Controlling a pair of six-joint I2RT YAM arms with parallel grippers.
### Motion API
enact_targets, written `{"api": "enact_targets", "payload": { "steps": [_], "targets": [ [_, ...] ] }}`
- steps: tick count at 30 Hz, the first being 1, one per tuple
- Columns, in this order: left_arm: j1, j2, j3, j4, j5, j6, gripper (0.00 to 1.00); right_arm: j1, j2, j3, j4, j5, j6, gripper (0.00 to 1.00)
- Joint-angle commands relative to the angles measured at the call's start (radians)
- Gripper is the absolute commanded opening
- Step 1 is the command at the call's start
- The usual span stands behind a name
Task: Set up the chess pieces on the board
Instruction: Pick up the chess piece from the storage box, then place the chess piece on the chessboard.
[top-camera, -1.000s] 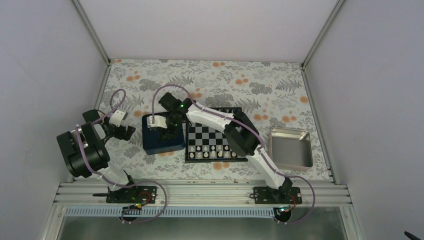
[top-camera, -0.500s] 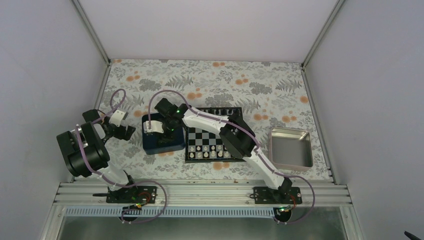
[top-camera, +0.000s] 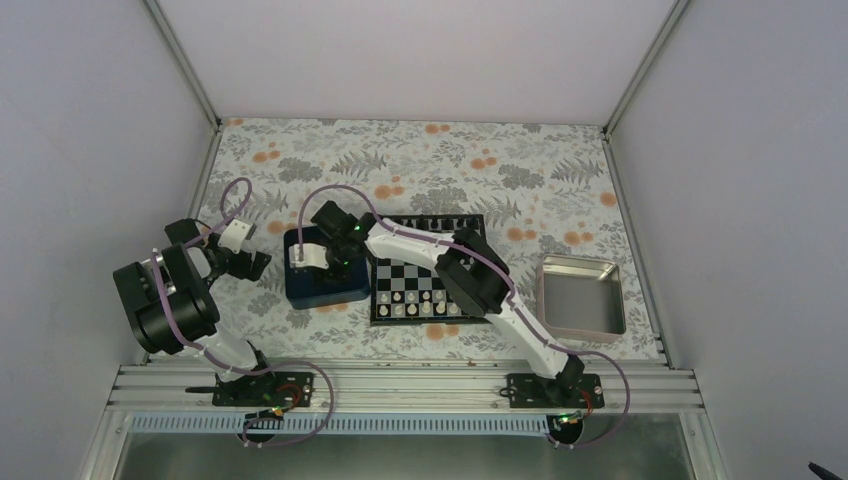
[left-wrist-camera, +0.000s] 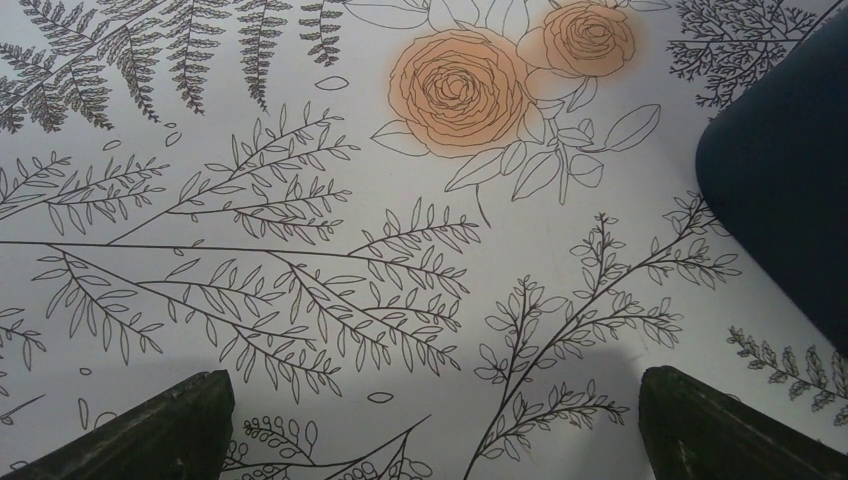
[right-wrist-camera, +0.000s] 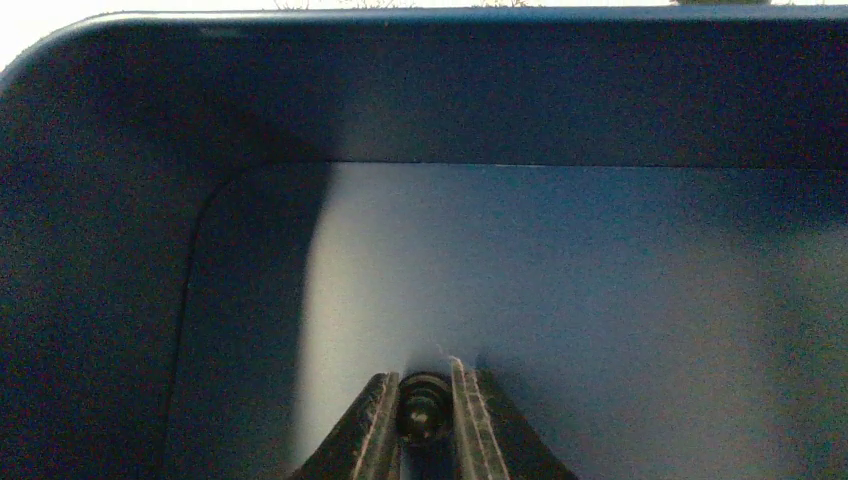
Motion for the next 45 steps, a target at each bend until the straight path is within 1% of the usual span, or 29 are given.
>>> {"api": "enact_targets", "payload": {
  "steps": [1,4,8,14,18,23,30,35,40,45],
  "targets": [
    [0.0,0.016,-0.008,-0.054,0.006,0.031,1.0,0.008,-0.051,-0.055,0.02,0.043,-0.005,0.12],
    [0.0,0.014,-0.009,-0.052,0.006,0.031,1.0,0.001,-0.087,-0.074,0.02,0.05,-0.001,0.08],
    [0.0,0.005,-0.01,-0.051,0.003,0.028,1.0,-0.029,-0.146,-0.075,0.0,0.03,0.018,0.07],
    [0.0,-0.015,-0.015,-0.05,0.01,0.026,1.0,-0.118,-0.247,-0.051,-0.073,-0.024,0.049,0.07],
    [0.0,-0.03,-0.02,-0.048,0.013,0.025,1.0,-0.188,-0.332,-0.089,-0.112,-0.03,0.054,0.07],
    [0.0,-0.037,-0.022,-0.047,0.01,0.023,1.0,-0.312,-0.473,-0.207,-0.142,-0.029,0.081,0.07],
    [0.001,-0.042,-0.025,-0.042,0.009,0.022,1.0,-0.503,-0.704,-0.525,-0.109,-0.04,0.09,0.08],
    [0.001,-0.041,-0.024,-0.041,0.011,0.022,1.0,-0.613,-0.835,-0.706,-0.095,-0.067,0.063,0.09],
    [0.001,-0.052,-0.029,-0.038,0.016,0.02,1.0,-0.713,-0.879,-0.808,-0.074,-0.094,0.022,0.1],
    [0.002,-0.055,-0.034,-0.031,0.013,0.019,1.0,-0.771,-0.843,-0.845,-0.052,-0.101,-0.022,0.1]
  ]
}}
